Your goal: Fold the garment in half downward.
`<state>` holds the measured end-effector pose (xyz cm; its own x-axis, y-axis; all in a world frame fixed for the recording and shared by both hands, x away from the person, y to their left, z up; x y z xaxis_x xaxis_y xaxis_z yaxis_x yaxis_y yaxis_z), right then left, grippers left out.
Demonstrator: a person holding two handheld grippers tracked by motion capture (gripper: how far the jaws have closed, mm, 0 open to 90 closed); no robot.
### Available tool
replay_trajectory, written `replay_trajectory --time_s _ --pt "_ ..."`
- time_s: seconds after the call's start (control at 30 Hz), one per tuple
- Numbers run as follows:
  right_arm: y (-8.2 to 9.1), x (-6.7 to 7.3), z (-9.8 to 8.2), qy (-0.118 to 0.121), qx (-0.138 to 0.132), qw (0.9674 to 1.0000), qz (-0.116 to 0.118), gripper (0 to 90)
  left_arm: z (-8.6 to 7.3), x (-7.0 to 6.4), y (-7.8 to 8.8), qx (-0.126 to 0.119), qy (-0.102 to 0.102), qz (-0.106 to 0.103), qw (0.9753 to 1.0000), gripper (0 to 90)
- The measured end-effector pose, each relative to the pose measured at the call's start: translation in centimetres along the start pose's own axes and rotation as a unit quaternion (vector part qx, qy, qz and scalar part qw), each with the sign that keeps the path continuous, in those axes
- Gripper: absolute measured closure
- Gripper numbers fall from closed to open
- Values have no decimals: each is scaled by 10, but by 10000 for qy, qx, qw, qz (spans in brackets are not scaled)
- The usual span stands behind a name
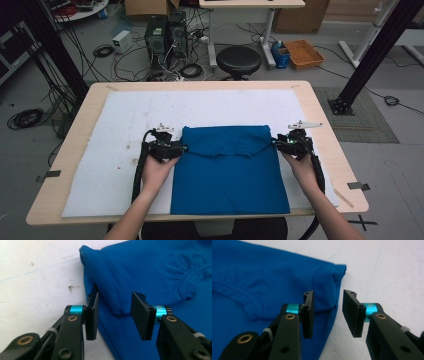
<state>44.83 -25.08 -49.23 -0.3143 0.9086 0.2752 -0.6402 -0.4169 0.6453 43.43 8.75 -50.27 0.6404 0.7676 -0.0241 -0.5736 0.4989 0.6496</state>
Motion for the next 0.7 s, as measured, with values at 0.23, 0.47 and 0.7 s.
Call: replay_trajectory --time_s 0.23,0.47,0.7 --pt "-17 1 -3 68 261 9996 -30 767 -1 -3 -9 181 -133 40 9997 735" --pt "-14 14 -2 465 215 9986 102 900 3 -4 -7 148 -241 4 9996 856" --pt "-7 15 1 342 105 9993 111 800 5 -5 -4 89 -180 -57 9998 854"
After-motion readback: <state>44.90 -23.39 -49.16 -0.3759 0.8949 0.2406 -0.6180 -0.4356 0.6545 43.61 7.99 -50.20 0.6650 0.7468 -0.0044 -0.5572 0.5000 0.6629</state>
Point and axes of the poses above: each handheld gripper's, and its own axes: y roughly backward along the jaws, z roughly out of its top, x roughly to its left, the point moved 10 cm from there along -y, roughly forward along the jaws, and after that the axes turned 14 degrees about -y, right-handed, at the moved point
